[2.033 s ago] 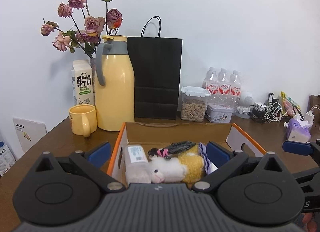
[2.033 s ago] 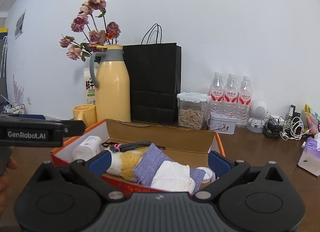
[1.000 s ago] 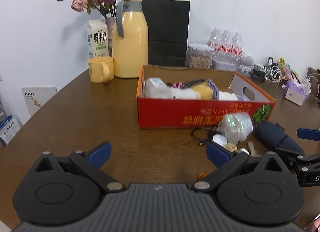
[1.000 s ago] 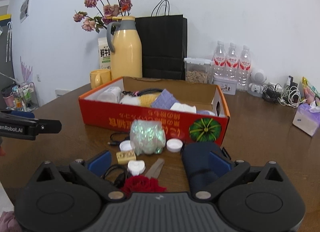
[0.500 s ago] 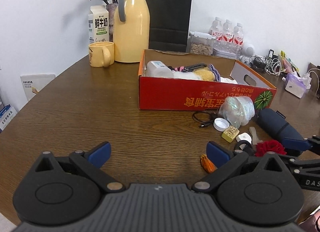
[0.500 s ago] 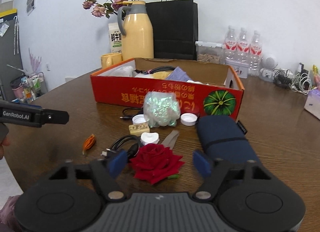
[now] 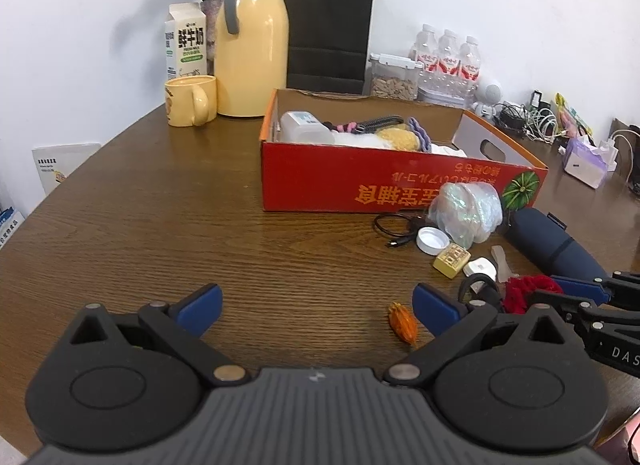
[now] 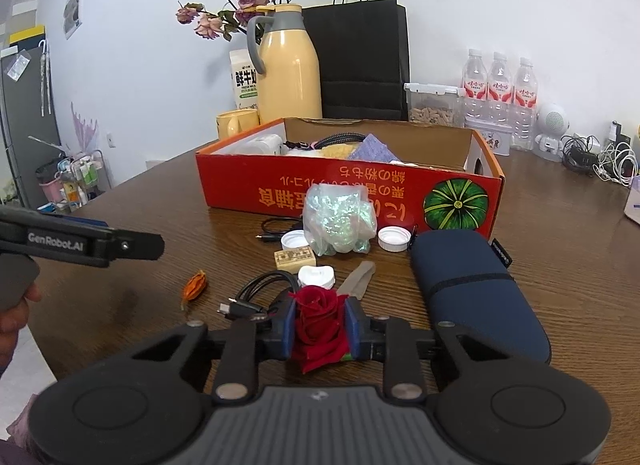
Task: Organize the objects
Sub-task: 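Grasp the red rose with the right tool while the left tool grasps the small orange item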
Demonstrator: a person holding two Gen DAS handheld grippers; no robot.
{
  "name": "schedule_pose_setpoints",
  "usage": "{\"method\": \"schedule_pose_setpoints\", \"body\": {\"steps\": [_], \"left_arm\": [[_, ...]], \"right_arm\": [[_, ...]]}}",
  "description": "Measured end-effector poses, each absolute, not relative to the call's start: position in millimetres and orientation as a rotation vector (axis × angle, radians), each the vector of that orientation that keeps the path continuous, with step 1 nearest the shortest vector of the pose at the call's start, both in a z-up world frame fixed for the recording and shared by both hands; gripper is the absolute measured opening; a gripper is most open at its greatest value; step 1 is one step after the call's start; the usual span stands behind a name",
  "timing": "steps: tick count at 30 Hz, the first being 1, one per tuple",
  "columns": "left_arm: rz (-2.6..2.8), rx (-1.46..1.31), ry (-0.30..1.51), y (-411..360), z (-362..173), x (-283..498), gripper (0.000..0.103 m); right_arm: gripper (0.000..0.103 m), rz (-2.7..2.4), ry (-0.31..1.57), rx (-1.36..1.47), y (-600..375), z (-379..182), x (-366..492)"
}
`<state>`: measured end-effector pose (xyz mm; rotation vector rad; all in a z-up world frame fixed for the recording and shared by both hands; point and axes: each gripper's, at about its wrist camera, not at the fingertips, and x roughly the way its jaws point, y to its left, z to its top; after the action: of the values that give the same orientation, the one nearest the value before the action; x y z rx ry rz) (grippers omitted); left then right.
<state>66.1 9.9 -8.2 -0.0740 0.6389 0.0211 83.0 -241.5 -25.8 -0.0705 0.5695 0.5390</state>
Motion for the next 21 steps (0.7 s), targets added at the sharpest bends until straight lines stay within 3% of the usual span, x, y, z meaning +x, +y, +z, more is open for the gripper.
{"method": "schedule_pose_setpoints", "body": {"steps": [7, 12, 19, 21], "left_arm": [[0.035, -0.097, 0.659, -1.2, -16.4, 72.4, 0.103], [0.033, -0.086, 0.682, -12.1, -22.1, 76.3, 0.095], [0.03, -0.051, 0.701, -25.8, -29.9, 78.8, 0.068], [0.028, -0.037, 0.697, -29.7, -31.3, 78.3, 0.066]], "right_arm": [[0.022, 0.53, 0.529, -0.056, -248.2, -17.5, 77.5], [0.022, 0.519, 0.519, -0.051, -254.4, -15.5, 75.0], [0.022, 0.523, 0.514, -0.048, -257.6, -16.6, 74.1], [0.022, 0.526, 0.513, -0.047, -257.6, -17.0, 74.0]]}}
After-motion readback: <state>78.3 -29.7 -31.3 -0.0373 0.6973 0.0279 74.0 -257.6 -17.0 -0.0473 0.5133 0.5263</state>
